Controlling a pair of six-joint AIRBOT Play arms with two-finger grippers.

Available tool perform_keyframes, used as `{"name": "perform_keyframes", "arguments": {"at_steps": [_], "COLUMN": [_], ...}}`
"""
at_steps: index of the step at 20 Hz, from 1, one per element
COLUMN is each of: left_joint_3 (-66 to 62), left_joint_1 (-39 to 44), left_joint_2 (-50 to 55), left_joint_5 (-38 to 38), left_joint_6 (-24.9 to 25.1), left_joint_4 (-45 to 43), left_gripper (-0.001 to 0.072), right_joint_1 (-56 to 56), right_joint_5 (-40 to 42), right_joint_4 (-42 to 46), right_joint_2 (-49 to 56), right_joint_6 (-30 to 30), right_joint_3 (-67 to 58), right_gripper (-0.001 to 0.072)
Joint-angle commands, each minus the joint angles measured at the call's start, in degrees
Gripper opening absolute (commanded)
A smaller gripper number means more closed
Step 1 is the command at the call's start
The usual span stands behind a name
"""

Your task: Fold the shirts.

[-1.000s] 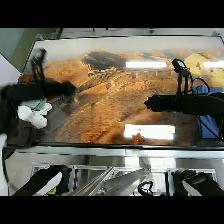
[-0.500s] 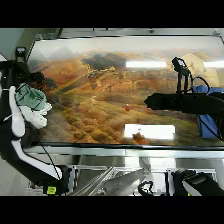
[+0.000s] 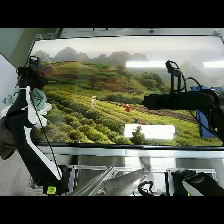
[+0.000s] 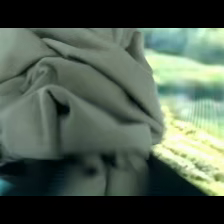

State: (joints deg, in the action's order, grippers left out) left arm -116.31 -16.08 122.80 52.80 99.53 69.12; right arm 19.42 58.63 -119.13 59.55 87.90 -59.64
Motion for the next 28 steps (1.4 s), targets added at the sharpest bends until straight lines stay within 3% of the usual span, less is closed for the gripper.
{"name": "perform_keyframes", "arguments": {"at_steps": [1,8,10,15,18,20,21,27,28], "left_joint_3": [-0.20,-0.20,-0.20,1.51,11.34,18.47,21.77,37.40,39.08], "left_joint_1": [1.42,8.48,13.53,28.02,38.75,44.35,46.23,50.95,50.99], "left_joint_2": [-2.19,-17.57,-25.77,-40.33,-44.68,-45.11,-45.09,-43.36,-42.49], "left_joint_5": [0.63,7.93,11.93,23.43,23.43,20.09,17.62,1.22,-0.37], "left_joint_6": [0.00,-0.09,-0.04,0.04,-2.64,-5.53,-6.23,-7.04,-7.06], "left_joint_4": [-0.57,0.61,8.17,37.44,41.51,41.57,41.55,42.01,42.05], "left_gripper": [0.0012,0.0011,0.0011,0.0012,0.0012,0.0012,0.0012,0.0013,0.0077], "right_joint_1": [-0.02,-0.04,-0.04,-0.55,-2.93,-6.10,-7.65,-14.10,-15.02], "right_joint_5": [2.86,2.80,1.44,0.61,2.62,4.61,5.51,9.90,9.94], "right_joint_4": [-0.70,-0.70,-1.14,-3.08,-3.06,-3.13,-3.08,-3.06,-2.91], "right_joint_2": [2.16,4.92,5.84,5.64,3.45,1.79,1.18,1.53,1.55], "right_joint_6": [-0.04,-0.07,-0.59,-1.66,-0.11,0.22,0.22,2.23,2.38], "right_joint_3": [0.02,0.02,0.02,-1.79,-3.17,-3.63,-3.63,-3.63,-3.63], "right_gripper": [0.0028,0.0028,0.0028,0.0028,0.0050,0.0463,0.0518,0.0519,0.0519]}}
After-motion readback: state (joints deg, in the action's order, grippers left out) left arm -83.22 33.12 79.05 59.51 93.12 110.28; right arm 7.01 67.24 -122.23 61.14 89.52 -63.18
